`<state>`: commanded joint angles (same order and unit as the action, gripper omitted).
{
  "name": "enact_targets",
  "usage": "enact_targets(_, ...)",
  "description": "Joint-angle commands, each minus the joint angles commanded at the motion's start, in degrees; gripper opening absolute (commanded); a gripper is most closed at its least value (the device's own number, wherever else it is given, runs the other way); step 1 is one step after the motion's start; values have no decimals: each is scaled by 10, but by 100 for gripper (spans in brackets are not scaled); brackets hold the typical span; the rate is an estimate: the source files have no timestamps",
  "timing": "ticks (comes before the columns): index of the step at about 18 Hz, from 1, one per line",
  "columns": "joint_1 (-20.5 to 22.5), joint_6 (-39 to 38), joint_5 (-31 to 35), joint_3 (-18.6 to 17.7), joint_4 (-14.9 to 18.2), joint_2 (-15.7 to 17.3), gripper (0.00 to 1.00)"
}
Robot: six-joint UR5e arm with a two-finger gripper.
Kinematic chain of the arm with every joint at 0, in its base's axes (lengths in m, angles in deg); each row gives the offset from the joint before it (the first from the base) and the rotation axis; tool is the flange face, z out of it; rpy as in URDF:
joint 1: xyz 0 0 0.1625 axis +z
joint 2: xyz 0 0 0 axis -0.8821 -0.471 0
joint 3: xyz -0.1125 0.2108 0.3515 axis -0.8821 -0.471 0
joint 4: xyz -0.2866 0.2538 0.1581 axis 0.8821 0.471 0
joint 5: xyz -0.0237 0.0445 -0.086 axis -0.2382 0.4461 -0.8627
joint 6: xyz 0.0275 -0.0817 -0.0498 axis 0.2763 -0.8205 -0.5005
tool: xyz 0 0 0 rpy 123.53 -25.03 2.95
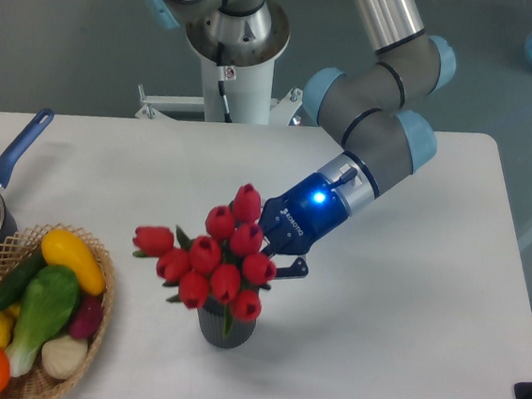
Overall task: Insert the flowers into the vase
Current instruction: 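Push the tulip stems deeper into the vase with the right gripper, then open the right gripper and settle the tulips down into the vase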
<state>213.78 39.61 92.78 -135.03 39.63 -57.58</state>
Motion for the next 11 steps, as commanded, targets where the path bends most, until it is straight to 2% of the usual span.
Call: enact_targets(11,0,35,-18,-14,0,-13,26)
